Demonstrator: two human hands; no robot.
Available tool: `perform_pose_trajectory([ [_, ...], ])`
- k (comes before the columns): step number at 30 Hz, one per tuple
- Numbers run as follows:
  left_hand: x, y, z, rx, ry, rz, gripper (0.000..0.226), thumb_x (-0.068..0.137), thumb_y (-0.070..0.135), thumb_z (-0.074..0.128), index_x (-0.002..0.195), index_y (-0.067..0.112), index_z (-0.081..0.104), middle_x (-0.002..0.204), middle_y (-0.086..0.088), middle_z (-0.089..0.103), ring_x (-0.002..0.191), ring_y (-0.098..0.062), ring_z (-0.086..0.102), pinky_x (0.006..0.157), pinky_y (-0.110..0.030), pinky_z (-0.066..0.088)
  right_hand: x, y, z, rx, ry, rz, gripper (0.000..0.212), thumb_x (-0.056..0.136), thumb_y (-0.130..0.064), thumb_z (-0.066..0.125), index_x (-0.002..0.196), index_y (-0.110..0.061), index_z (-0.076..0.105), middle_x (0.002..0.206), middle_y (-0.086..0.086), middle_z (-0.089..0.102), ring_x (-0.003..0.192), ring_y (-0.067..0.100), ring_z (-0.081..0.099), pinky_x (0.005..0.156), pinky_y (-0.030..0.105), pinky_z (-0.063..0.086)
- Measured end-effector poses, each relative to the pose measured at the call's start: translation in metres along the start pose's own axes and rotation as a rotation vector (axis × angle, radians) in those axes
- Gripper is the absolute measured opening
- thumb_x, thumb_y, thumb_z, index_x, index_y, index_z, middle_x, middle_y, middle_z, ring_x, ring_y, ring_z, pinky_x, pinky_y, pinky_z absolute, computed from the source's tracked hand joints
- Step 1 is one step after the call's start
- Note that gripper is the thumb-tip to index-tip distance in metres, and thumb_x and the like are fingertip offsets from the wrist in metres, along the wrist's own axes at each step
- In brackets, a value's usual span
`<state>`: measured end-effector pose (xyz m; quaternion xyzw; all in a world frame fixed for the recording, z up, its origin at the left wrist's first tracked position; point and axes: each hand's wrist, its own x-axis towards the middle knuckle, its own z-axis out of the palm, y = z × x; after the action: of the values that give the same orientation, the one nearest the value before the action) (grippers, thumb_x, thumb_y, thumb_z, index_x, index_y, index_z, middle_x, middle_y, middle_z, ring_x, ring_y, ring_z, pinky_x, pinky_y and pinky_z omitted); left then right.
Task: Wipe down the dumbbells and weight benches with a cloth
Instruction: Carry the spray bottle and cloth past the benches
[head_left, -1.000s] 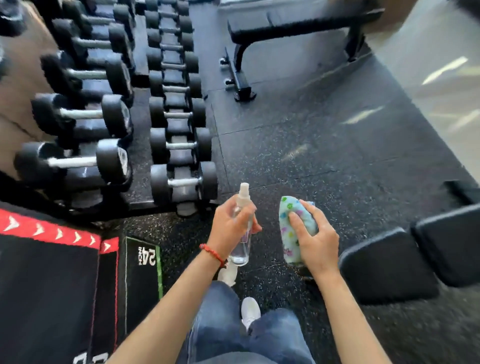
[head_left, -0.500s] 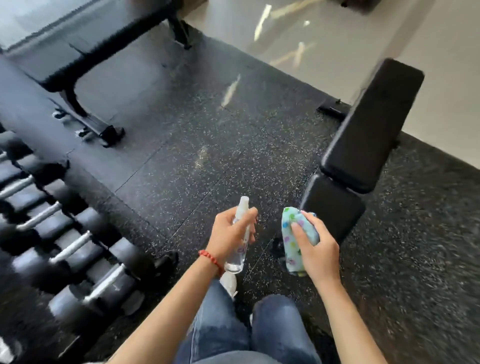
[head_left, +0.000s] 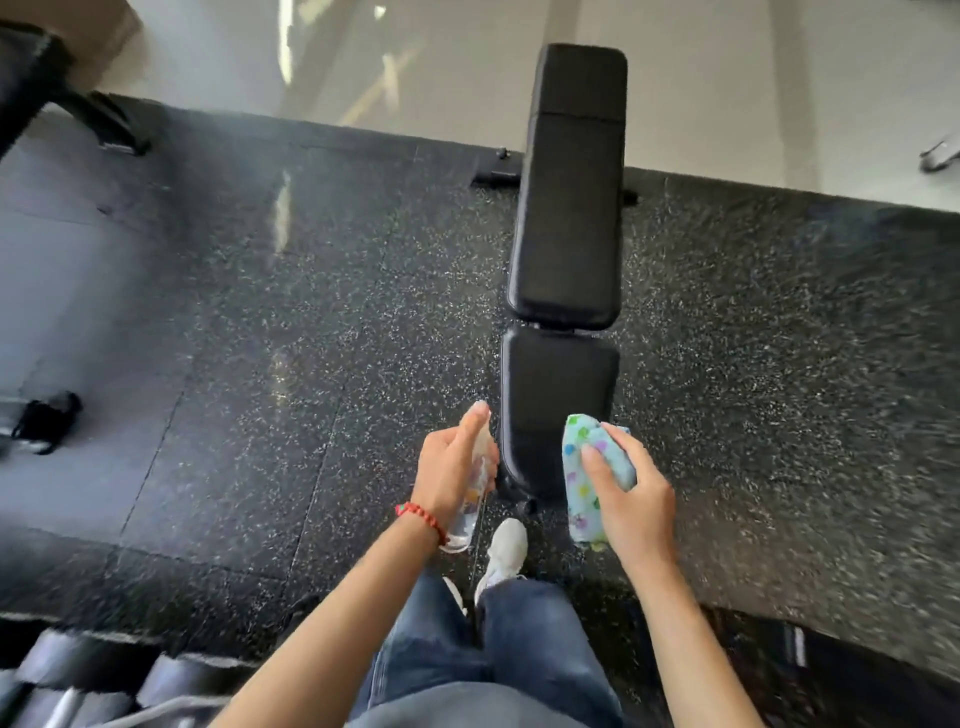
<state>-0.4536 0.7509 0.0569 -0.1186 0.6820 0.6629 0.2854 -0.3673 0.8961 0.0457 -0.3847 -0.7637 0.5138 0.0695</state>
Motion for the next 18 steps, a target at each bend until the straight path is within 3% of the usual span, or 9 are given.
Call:
perform_pose_trajectory([
  [3, 0.025, 0.002, 0.021, 0.102, -0.017, -0.006, 0.078, 0.068, 0.063, 0.050, 0.065, -0.015, 0.057, 0.048, -0.010, 0.046, 0.033, -0.015, 0.038, 0.037, -0.018, 0.030, 0.024, 0.003, -0.011, 0.033, 0.057, 0.037, 0.029, 0.087, -0.026, 0.063, 0.116, -0.023, 0.062, 0.106, -0.014, 0.059, 0.098, 0.004, 0.054, 0.083, 0.016, 0.037],
  [7, 0.059, 0.005, 0.041, 0.273, -0.022, 0.017, 0.065, 0.084, 0.056, 0.055, 0.033, 0.018, 0.045, 0.036, 0.001, 0.042, 0.033, -0.012, 0.038, 0.045, -0.025, 0.032, 0.046, 0.007, -0.020, 0.068, 0.122, 0.120, 0.029, 0.087, -0.029, 0.062, 0.116, -0.026, 0.061, 0.108, -0.016, 0.058, 0.099, 0.004, 0.053, 0.085, 0.019, 0.037],
  [8, 0.069, 0.005, 0.043, 0.331, -0.021, 0.017, 0.066, 0.082, 0.059, 0.053, 0.031, 0.018, 0.045, 0.035, 0.003, 0.044, 0.034, -0.012, 0.041, 0.049, -0.027, 0.034, 0.050, 0.009, -0.020, 0.066, 0.138, 0.142, 0.029, 0.086, -0.030, 0.062, 0.115, -0.026, 0.061, 0.108, -0.016, 0.059, 0.099, 0.004, 0.053, 0.085, 0.020, 0.039],
  [11, 0.092, 0.010, 0.047, 0.444, -0.049, 0.020, 0.069, 0.070, 0.071, 0.047, 0.040, 0.009, 0.051, 0.036, 0.002, 0.046, 0.035, -0.011, 0.042, 0.053, -0.028, 0.036, 0.056, 0.013, -0.016, 0.051, 0.199, 0.196, 0.030, 0.086, -0.031, 0.062, 0.115, -0.026, 0.062, 0.110, -0.013, 0.062, 0.100, 0.008, 0.055, 0.085, 0.023, 0.040],
  [15, 0.126, 0.020, 0.048, 0.574, -0.152, 0.053, 0.076, 0.072, 0.071, 0.045, 0.047, -0.001, 0.051, 0.036, 0.002, 0.045, 0.036, -0.011, 0.042, 0.055, -0.029, 0.040, 0.060, 0.013, 0.001, 0.074, 0.305, 0.282, 0.032, 0.085, -0.036, 0.063, 0.115, -0.024, 0.062, 0.109, -0.012, 0.062, 0.098, 0.007, 0.054, 0.084, 0.021, 0.037],
  [18, 0.159, 0.026, 0.041, 0.711, -0.263, 0.063, 0.086, 0.067, 0.074, 0.039, 0.054, -0.010, 0.054, 0.036, 0.002, 0.048, 0.039, -0.011, 0.046, 0.061, -0.029, 0.046, 0.063, 0.005, 0.022, 0.115, 0.424, 0.363, 0.029, 0.086, -0.029, 0.064, 0.114, -0.023, 0.063, 0.105, -0.014, 0.060, 0.096, 0.005, 0.053, 0.082, 0.015, 0.034],
])
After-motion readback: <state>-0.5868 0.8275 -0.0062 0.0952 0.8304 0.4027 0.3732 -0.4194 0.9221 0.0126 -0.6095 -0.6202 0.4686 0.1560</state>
